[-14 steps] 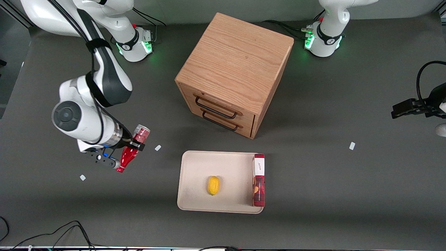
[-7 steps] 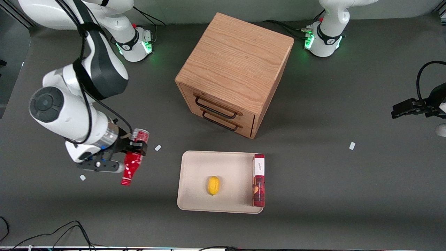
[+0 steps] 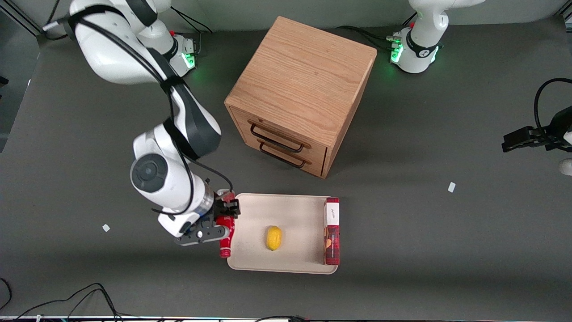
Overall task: Place coke bottle on tray
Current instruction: 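Lift the bottle upright with the right gripper and carry it to the tray, then lower the bottle upright onto the tray beside the lemon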
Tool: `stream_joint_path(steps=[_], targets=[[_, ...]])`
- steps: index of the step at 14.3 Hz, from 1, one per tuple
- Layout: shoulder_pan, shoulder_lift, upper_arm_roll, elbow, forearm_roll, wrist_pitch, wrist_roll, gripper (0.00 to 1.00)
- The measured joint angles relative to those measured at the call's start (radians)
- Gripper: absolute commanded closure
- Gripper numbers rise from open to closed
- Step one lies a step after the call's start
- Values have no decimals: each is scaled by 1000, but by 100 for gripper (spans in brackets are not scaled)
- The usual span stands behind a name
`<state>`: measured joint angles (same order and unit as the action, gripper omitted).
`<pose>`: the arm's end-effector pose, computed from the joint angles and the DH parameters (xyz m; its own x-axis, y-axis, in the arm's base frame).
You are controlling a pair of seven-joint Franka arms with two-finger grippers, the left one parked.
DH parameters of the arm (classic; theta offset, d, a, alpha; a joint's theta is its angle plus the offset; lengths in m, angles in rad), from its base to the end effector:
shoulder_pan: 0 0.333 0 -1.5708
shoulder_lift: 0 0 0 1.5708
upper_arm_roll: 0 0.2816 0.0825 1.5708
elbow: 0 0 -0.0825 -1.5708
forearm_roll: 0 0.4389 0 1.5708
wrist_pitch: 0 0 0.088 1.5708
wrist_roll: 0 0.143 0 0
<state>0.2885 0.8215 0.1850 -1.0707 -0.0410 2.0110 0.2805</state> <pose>0.7395 0.3299 0.2795 0.9863 0.1340 0.0963 0.1457 -0.9811 -0.1276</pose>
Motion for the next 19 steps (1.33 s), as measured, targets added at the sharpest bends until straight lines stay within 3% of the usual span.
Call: stream_joint_path(steps=[4,7,15,17,19], targets=[[-6,95,-1,17,0,52,-7,90],[-6,136,-1,19,0,73,-4,76],[-5,224,-1,8,0,206,26,60],[-5,232,-1,7,0,225,29,48],[-5,235,-1,2,0,233,33,29]])
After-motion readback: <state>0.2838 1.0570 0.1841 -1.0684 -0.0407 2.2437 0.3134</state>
